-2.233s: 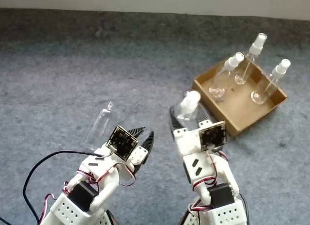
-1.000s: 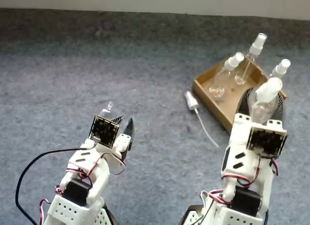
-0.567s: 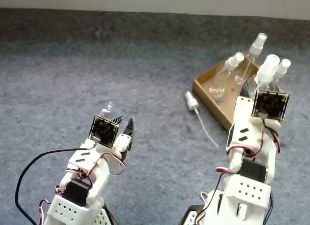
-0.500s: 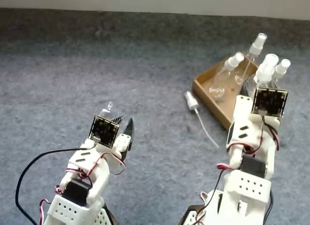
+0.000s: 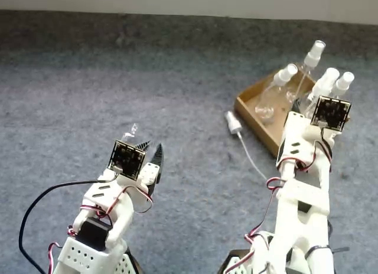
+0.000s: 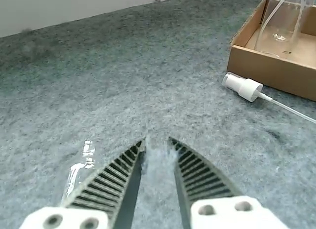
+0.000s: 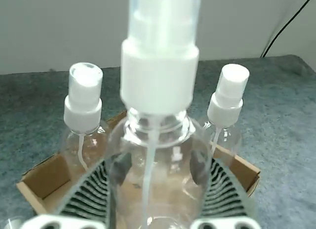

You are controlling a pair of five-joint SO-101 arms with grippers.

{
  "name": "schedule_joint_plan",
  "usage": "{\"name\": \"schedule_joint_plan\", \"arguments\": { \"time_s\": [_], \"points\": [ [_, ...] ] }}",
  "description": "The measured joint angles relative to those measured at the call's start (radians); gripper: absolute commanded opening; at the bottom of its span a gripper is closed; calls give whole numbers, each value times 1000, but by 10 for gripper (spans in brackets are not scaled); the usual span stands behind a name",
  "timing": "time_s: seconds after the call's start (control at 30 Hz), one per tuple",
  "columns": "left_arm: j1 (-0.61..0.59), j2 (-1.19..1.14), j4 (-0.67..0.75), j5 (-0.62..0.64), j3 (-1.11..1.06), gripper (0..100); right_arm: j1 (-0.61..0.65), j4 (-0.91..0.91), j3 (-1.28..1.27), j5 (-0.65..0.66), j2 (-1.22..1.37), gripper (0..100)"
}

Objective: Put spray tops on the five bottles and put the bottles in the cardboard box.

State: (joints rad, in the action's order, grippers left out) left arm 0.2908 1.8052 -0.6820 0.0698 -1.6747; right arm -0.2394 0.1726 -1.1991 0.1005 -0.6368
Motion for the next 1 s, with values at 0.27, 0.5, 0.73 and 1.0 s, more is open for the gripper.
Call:
{"name": "schedule_joint_plan", "arguments": {
  "time_s": [0.27, 0.5, 0.73, 1.0],
  "points": [
    [0, 0, 0, 0, 0, 38, 5, 18, 2, -6, 54, 80],
    [0, 0, 0, 0, 0, 39, 5, 18, 2, -6, 54, 80],
    [0, 0, 0, 0, 0, 39, 5, -115, 9, -6, -86, 80],
    [57, 2, -17, 0, 0, 38, 114, -454, 98, -8, -384, 77]
  ]
}}
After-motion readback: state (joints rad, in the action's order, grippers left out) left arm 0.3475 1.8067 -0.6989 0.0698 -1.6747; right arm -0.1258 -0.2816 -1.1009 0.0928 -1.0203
